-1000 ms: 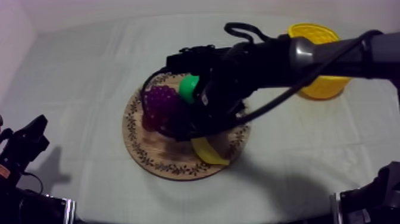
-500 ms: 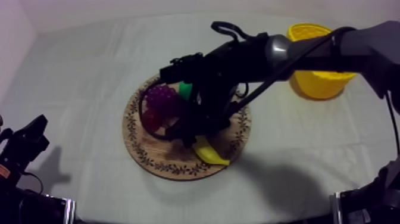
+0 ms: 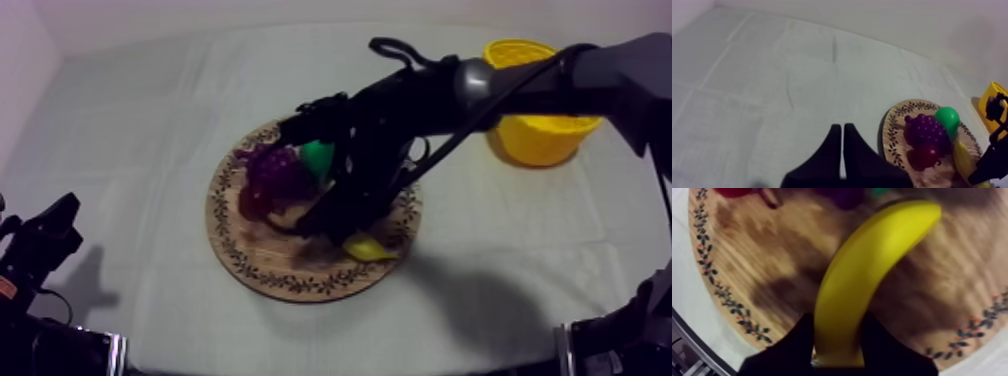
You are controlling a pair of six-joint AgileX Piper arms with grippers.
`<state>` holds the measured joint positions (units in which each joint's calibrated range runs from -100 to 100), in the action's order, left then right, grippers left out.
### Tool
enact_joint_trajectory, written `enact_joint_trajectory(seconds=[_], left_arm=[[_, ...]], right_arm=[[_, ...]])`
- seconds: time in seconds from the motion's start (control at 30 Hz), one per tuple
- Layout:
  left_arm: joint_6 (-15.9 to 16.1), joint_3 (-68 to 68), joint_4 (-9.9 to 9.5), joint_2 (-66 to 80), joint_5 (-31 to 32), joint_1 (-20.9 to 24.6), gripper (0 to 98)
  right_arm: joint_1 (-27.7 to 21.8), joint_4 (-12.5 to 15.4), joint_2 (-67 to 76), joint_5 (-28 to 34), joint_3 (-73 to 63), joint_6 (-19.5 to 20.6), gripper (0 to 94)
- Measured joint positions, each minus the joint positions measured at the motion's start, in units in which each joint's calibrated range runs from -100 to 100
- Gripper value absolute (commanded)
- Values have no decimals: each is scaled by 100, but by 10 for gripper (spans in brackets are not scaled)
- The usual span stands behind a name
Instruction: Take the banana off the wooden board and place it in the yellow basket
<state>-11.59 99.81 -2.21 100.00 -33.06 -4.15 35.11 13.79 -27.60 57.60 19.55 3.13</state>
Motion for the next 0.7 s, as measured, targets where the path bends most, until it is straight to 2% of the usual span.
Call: enact_joint_trajectory(seconds=[0.27, 0.4, 0.53, 0.7], left_arm=[[0, 0, 0, 0, 0, 0, 1], [0, 0, 0, 0, 0, 0, 1], [0, 0, 0, 0, 0, 0, 1], [0, 0, 0, 0, 0, 0, 1]], right_arm=[[-587, 261, 848, 760, 96, -313, 183], [-1097, 411, 1484, 1372, -64, -547, 180], [-1737, 419, 1991, 2008, -478, -723, 194], [-2521, 430, 2255, 2404, -995, -866, 211]])
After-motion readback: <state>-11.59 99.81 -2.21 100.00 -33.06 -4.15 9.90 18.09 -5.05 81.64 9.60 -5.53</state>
